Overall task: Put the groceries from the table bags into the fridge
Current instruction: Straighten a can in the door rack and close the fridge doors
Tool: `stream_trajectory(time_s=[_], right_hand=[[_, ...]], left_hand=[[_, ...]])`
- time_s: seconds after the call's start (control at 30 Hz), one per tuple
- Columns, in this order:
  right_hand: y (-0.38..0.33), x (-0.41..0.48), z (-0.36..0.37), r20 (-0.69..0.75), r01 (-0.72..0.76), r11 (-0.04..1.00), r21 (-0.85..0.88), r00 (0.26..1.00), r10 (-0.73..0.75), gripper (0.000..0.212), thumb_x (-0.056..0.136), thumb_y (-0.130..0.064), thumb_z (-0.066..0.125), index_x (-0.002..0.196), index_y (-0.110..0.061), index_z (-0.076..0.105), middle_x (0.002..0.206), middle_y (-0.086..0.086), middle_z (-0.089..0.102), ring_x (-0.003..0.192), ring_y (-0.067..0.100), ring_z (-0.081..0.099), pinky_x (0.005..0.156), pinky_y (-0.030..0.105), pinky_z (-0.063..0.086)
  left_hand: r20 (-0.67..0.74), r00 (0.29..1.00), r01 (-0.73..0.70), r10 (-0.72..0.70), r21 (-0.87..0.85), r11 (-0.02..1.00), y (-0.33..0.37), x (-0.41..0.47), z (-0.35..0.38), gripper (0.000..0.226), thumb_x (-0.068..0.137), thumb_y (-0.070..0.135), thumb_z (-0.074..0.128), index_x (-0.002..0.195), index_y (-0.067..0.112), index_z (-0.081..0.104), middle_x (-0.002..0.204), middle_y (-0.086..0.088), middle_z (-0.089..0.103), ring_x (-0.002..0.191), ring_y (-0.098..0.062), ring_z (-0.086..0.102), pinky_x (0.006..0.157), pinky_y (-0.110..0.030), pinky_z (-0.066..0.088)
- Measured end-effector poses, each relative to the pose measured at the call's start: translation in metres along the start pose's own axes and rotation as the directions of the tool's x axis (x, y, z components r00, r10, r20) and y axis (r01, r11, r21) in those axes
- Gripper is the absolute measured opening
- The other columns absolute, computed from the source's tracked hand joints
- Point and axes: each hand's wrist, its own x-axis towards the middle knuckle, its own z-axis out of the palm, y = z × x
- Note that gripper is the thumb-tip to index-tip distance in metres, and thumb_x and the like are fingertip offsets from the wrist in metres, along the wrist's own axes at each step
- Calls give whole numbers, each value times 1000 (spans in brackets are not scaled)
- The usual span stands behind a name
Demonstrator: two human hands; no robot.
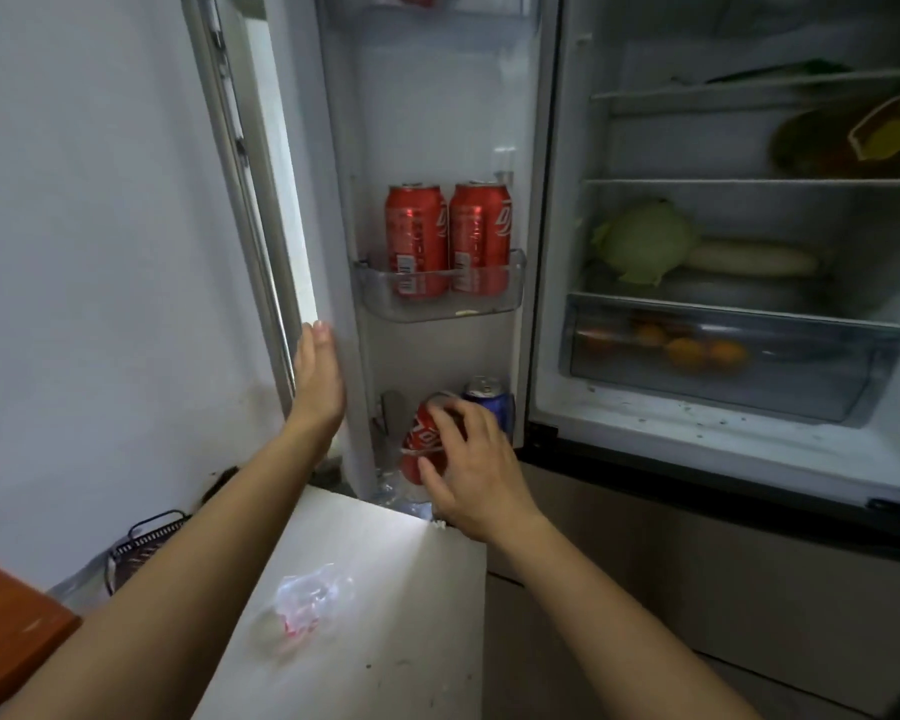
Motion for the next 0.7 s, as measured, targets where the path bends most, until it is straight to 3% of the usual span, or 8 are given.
stream_trajectory(time_s=[0.1, 0.17, 0.33, 0.43, 0.5, 0.57, 0.63, 0.7], right_hand=[[0, -6, -5, 72, -15, 999, -39, 997, 18, 74, 92, -48, 54, 155, -24, 24, 156, 3, 23, 144, 23, 24, 116, 44, 34], [2, -9, -10, 118, -36, 999, -33, 992, 39, 76, 93, -50, 54, 156, -27, 19, 159, 0, 18, 147, 21, 19, 118, 43, 33], [-5, -10, -12, 18, -92, 995, -38, 996, 93, 77, 88, -61, 57, 150, -24, 32, 150, 1, 29, 141, 22, 30, 116, 44, 36], [-14, -11, -10, -89, -146, 985, -87, 986, 139, 82, 84, -73, 51, 148, -23, 38, 152, 5, 33, 144, 25, 27, 121, 46, 25], [-21, -12, -9, -105, -162, 982, -94, 983, 152, 86, 85, -78, 44, 150, -23, 35, 156, 6, 30, 149, 25, 20, 122, 43, 11], [-24, -16, -10, -128, -173, 980, -96, 979, 161, 84, 87, -78, 41, 150, -22, 36, 154, 3, 35, 147, 23, 25, 122, 41, 10], [-22, -23, -15, -142, -195, 977, -83, 973, 182, 77, 89, -76, 41, 146, -24, 41, 150, 1, 41, 144, 21, 29, 123, 42, 12], [-15, -33, -24, -150, -181, 981, -70, 974, 169, 69, 91, -71, 44, 141, -25, 48, 146, -1, 44, 143, 19, 31, 123, 42, 15]], left_hand=[[137, 989, 62, -57, -33, 998, -8, 16, -5, 100, 79, 92, 15, 158, 31, 11, 166, 10, 7, 152, -8, 5, 125, -42, 5], [199, 976, 114, -93, -96, 989, -19, 27, -4, 116, 63, 103, 18, 157, 36, 14, 165, 10, 12, 151, -9, 11, 125, -45, 9], [112, 993, -33, 47, -121, 992, -8, -1, 2, 70, 101, 62, 18, 159, 24, 10, 166, 2, 9, 151, -14, 9, 120, -33, 6], [-28, 993, -113, 111, -93, 989, -14, -6, -4, 64, 99, 61, 23, 139, 17, 45, 139, -4, 46, 132, -20, 41, 114, -38, 30], [-110, 991, -92, 80, -108, 990, -8, -1, -7, 61, 98, 61, 27, 123, 14, 54, 125, -9, 53, 121, -27, 50, 107, -37, 38], [-154, 986, -75, 66, -53, 996, 3, 5, -7, 62, 101, 57, 30, 139, 10, 47, 143, -13, 42, 135, -27, 39, 107, -26, 26], [-63, 993, -104, 98, -94, 990, 13, 5, 1, 75, 99, 64, 28, 152, 11, 32, 159, -9, 25, 147, -21, 23, 115, -27, 14], [4, 996, -87, 89, -164, 983, 21, -6, 14, 76, 98, 66, 23, 152, 14, 30, 155, -5, 36, 143, -20, 32, 113, -30, 21]])
